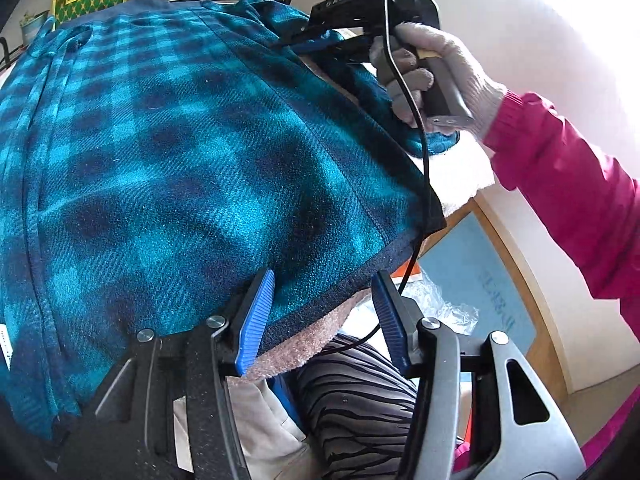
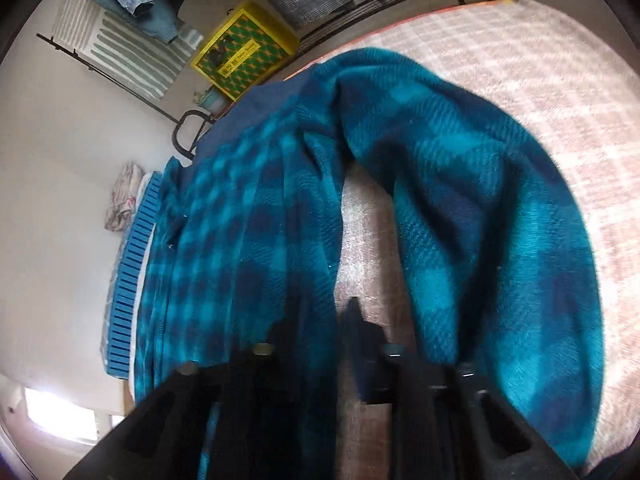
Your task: Fold large clothes
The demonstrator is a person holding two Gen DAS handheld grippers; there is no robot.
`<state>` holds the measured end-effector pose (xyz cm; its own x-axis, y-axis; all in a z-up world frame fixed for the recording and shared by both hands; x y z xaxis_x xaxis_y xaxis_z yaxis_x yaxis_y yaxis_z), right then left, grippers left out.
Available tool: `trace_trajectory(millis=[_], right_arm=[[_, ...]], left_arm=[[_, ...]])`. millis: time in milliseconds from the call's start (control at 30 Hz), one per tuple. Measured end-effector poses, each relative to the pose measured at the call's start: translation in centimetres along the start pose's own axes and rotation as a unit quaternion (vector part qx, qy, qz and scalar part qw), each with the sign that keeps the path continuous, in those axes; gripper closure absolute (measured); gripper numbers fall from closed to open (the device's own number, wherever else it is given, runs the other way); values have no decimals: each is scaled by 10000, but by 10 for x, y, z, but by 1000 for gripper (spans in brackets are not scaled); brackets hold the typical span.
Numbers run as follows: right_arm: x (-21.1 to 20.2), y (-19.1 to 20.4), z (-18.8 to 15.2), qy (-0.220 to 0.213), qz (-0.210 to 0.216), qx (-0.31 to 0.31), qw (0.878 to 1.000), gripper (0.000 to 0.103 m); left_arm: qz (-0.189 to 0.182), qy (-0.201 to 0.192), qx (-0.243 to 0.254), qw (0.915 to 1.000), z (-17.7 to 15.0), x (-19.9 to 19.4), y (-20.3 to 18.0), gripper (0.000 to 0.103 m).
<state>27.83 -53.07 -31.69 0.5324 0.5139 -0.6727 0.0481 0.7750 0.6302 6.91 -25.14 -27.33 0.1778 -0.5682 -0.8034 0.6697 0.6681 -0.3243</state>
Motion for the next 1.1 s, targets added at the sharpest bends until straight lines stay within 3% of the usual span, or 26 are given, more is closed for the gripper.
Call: trace_trajectory(millis=[67,167,233,300,333,433,500,667,800,900,967,1100], right_arm=[[-3,3,1,2,1,-114,9999,103],[-9,0,10,-211,-794,-356,9960,103],[-8,-9,11,-106,-559,-64,9984,102],[-15,-4,10,-214,-408,-100,9989,94],[-16,-3,10,-239,-477,-98,9985,75],[-34,1,1,-352,-507,-39,9981,71],[-58,4,-10,-525,-524,-35,9972,71],[-134,1,-59,-1222,-911,-27,9883,52],[-187,-35,-105,-1702,-1602,487,9711,45],[-208,-69,-129,-1853,-1749,1077,9610,34],[-212,-87,-137,-1850,-1697,1385,9580,34],[-191,-113,-129,-1572,-974,1765,9668,29]], left_arm=[[3,3,31,10000,0,0,0,51],[6,-17,54,10000,0,0,-1,51],[21,-15,61,10000,-1,-1,-3,51],[26,-3,41,10000,-1,-2,-3,51],[26,-1,33,10000,-2,-2,-4,51],[50,23,105,9999,-2,0,-5,51],[54,39,109,9999,-2,-1,-5,51],[-116,-75,-171,9998,1,-15,1,51],[-131,-310,-201,9992,6,-36,2,51],[-139,-436,-233,9987,9,-47,2,51],[-119,-476,-253,9985,11,-52,2,51],[-119,-545,-273,9981,13,-60,0,51]])
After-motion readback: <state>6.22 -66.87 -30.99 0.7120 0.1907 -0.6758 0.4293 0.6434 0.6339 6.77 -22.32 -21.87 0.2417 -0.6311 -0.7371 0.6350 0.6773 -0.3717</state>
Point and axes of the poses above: each gripper's, at about its wrist camera, not at the fingertips, and x roughly the way its jaws point, y to its left, z to its top, the point moved 3 cm from there along x, roughly the way its jaws point, and after that the axes turned 2 degrees about z, right-handed, at the moved point
